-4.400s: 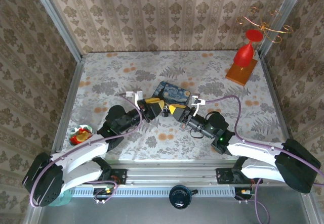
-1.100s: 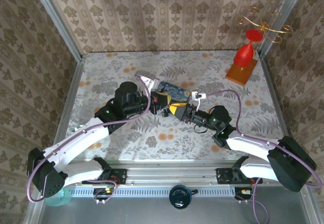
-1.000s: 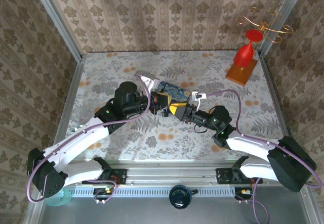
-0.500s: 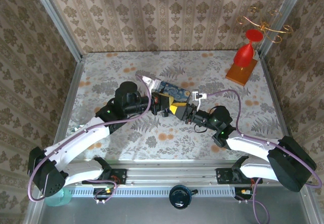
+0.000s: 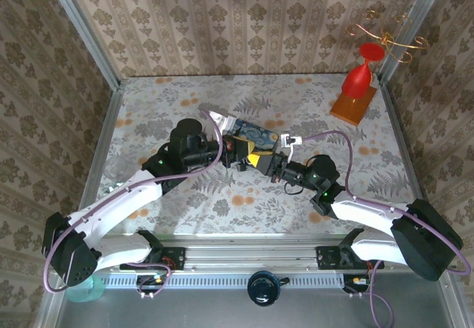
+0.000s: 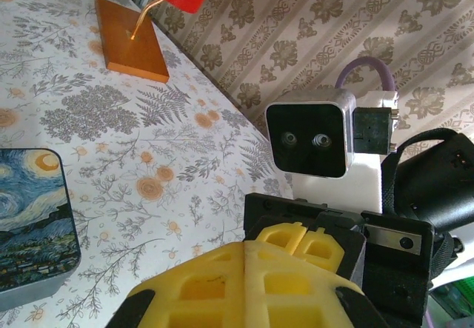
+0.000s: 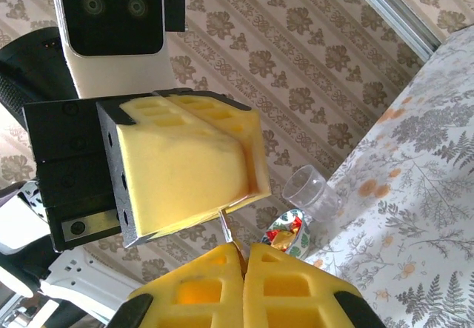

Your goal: Unlock the padlock with the key

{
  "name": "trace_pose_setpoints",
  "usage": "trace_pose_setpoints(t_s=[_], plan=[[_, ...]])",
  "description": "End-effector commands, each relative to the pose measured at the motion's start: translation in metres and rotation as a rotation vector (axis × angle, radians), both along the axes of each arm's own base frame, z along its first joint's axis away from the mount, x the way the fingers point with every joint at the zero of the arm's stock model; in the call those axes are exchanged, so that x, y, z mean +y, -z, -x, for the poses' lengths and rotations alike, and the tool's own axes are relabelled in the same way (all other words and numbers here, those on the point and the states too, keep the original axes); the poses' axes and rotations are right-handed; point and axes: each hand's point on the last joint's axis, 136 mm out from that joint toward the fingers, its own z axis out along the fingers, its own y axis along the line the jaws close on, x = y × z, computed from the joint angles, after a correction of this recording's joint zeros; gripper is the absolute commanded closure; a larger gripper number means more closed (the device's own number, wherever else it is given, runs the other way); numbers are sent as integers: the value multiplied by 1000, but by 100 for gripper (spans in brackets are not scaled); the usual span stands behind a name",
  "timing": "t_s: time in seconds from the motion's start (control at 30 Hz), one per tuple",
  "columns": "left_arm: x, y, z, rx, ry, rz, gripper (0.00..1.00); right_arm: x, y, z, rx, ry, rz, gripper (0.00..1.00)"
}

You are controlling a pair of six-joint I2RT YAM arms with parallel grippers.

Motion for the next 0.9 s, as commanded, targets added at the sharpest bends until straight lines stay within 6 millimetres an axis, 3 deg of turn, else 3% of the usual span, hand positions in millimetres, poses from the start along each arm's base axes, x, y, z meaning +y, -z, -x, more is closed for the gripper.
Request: trace_pose_setpoints(t_s=[0.0, 0.07, 0.17, 0.23, 0.33, 0.43, 0.63, 0.87], plan=[[1, 2, -4, 5, -7, -6, 94, -1, -15, -5, -14, 38, -7, 100], [10, 4, -11, -10, -63, -25, 72, -6, -2, -12, 37, 89, 45, 100], [29, 9, -22, -39, -168, -66, 55, -20, 28, -23, 129, 192, 168, 100], [45, 20, -32, -34, -255, -124, 50, -31, 45, -26, 178, 248, 246, 100], [65, 53, -44, 12, -371, -252, 48, -46, 63, -25, 222, 307, 338, 100], [72, 88, -47, 51, -423, -366, 47, -57, 75, -21, 253, 342, 397, 100], [58, 140, -42, -17, -414, -571, 42, -61, 90, -12, 279, 325, 425, 100], [42, 192, -61, -12, -436, -810, 40, -71, 95, -8, 274, 350, 459, 100]])
